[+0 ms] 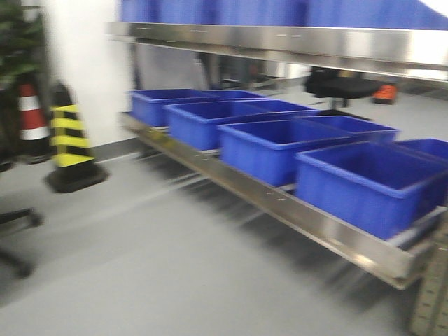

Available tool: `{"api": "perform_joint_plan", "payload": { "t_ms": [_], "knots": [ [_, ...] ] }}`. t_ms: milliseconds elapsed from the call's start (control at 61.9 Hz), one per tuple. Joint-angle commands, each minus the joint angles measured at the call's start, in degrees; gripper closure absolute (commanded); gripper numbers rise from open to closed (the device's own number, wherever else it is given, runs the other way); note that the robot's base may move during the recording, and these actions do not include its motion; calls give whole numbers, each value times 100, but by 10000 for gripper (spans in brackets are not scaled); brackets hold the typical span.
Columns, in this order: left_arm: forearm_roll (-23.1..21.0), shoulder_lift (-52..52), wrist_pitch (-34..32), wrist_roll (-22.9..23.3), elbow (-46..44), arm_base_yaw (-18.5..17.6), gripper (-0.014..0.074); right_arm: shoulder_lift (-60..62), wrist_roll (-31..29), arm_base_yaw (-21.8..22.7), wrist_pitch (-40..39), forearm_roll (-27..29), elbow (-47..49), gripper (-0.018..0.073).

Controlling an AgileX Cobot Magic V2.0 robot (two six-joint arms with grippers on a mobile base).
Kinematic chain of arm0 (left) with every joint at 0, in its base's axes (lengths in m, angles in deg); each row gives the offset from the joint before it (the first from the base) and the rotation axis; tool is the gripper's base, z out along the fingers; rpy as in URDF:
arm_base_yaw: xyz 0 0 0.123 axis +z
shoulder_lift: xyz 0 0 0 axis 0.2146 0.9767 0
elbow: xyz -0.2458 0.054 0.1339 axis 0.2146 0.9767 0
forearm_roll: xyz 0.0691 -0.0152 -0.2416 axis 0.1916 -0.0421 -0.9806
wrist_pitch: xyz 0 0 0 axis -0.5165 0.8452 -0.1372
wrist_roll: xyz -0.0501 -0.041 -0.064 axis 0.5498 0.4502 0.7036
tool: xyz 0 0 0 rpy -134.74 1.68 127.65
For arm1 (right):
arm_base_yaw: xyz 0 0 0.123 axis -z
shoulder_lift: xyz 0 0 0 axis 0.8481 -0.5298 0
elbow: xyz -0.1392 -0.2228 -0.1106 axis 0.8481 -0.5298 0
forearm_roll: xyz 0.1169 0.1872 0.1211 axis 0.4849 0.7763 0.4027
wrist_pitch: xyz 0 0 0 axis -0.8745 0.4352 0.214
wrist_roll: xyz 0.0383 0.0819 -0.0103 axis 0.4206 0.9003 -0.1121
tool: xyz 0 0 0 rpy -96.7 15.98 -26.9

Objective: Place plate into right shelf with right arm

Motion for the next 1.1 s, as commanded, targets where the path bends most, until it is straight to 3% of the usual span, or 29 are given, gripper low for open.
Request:
{"api": "perform_joint_plan", "payload": {
  "t_ms": [0, 1082],
  "knots": [
    [-47, -59, -516, 40, 59, -11, 724, -38, -18, 29, -525, -27, 166, 505],
    [-47, -59, -516, 40, 59, -11, 724, -38, -18, 29, -483, -27, 166, 505]
  ]
}}
